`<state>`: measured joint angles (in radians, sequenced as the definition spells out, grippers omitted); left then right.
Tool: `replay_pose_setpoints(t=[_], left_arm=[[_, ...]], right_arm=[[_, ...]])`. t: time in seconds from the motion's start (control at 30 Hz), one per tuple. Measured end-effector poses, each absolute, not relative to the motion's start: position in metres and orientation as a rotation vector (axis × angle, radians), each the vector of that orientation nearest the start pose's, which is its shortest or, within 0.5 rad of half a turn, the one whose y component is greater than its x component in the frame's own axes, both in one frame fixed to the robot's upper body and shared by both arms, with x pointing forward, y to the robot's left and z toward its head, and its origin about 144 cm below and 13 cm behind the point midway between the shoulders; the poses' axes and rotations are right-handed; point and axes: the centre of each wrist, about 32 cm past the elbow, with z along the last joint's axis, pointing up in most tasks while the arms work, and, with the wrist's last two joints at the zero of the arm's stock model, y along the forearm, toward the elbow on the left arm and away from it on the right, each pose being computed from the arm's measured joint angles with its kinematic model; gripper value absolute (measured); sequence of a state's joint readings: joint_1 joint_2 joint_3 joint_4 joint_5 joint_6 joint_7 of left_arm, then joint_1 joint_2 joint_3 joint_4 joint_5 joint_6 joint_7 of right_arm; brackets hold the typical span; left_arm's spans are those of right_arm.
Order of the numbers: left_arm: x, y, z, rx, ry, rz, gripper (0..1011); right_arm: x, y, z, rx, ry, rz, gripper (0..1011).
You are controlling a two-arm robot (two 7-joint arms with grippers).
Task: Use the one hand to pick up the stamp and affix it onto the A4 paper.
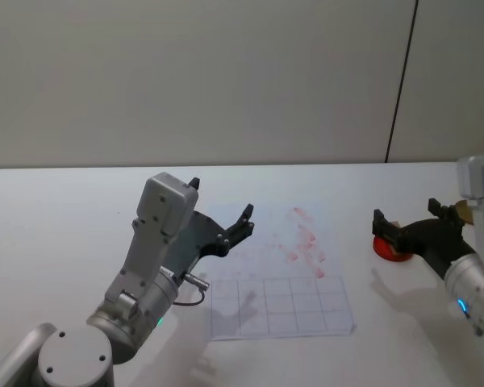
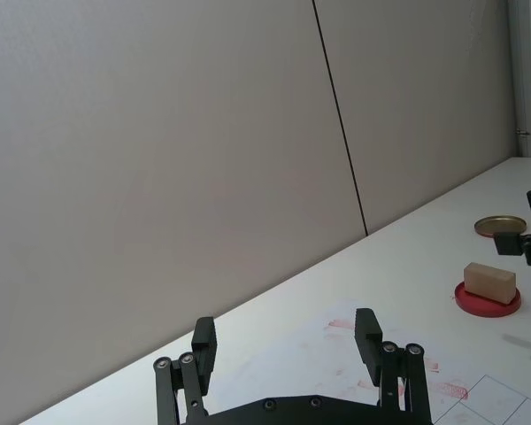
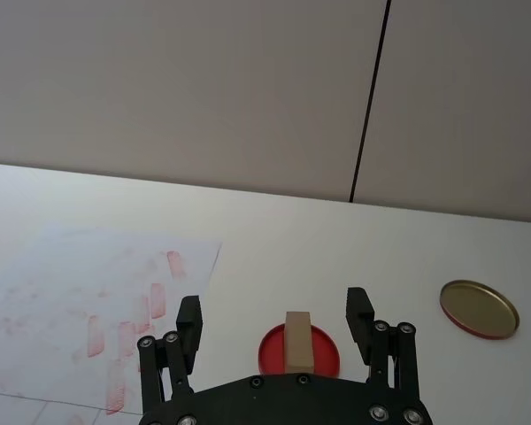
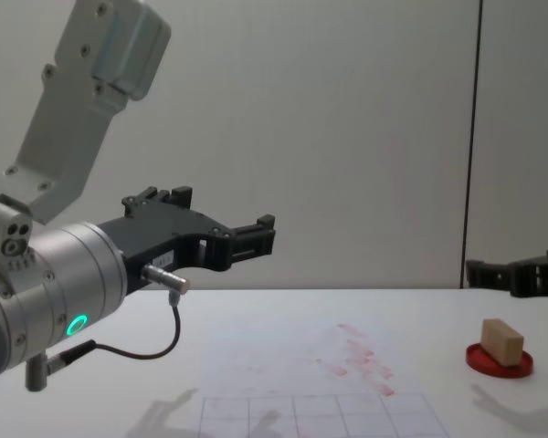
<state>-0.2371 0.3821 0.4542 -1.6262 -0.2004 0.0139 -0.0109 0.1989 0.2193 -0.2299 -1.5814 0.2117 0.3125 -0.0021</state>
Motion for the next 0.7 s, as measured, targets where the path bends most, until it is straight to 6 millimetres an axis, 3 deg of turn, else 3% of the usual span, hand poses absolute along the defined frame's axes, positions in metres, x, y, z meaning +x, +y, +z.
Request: replay_pose_setpoints(t=[0.7], left_arm=[[0.492, 0.198, 1.204, 0.061, -0.268, 1.124, 993]], right_arm=[[0.551, -0.223, 1.185, -0.251, 0.198, -1.363, 976]])
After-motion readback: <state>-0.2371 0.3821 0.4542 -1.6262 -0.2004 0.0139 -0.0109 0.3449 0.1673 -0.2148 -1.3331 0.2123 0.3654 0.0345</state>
